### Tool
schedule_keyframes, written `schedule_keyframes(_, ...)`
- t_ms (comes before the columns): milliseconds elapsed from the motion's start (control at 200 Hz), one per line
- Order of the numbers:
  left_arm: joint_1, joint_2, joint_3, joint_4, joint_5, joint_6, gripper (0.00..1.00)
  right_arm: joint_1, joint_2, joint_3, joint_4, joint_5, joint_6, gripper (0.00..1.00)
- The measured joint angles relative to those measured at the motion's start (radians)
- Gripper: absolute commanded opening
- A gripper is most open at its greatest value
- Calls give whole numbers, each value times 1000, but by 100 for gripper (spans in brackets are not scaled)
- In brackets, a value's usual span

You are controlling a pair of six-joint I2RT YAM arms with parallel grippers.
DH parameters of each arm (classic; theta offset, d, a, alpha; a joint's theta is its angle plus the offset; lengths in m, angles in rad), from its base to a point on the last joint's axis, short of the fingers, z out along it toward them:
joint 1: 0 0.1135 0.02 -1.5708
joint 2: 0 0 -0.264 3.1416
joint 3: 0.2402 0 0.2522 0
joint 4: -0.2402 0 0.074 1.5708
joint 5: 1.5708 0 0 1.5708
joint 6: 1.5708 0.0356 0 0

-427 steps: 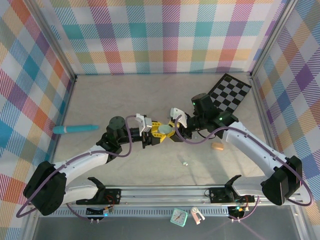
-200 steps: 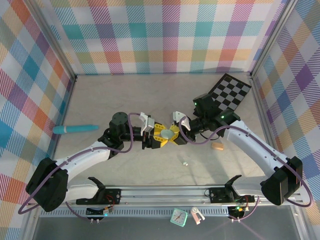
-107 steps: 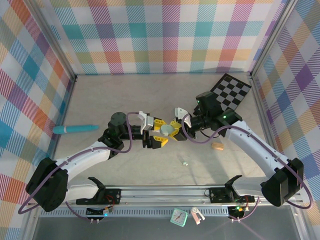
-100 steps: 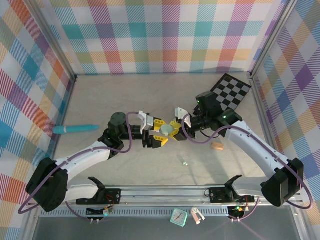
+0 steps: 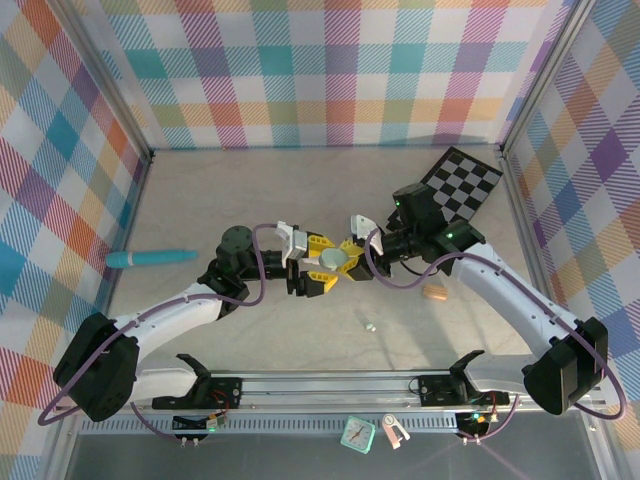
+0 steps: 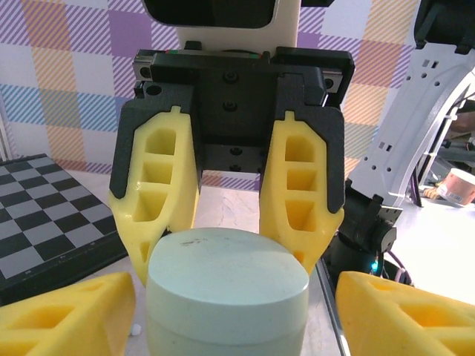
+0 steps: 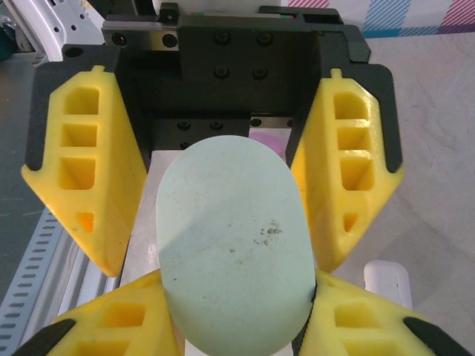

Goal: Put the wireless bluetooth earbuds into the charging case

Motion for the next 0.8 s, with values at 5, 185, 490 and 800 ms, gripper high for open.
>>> schedule_keyframes(5,0,0,0,0,0,-1,74,0,0,0,0,0,0,26)
schedule_keyframes(185,-2,0,-2,0,-11,3,70,0,-16,-6,1,0,0,26)
schedule_keyframes(490,-2,-6,-8,-1,-21,7,60,0,-17,-10,1,1,0,25)
schedule_keyframes(800,-2,-8,-8,-2,-15,16,48,0,-17,-10,1,0,0,25)
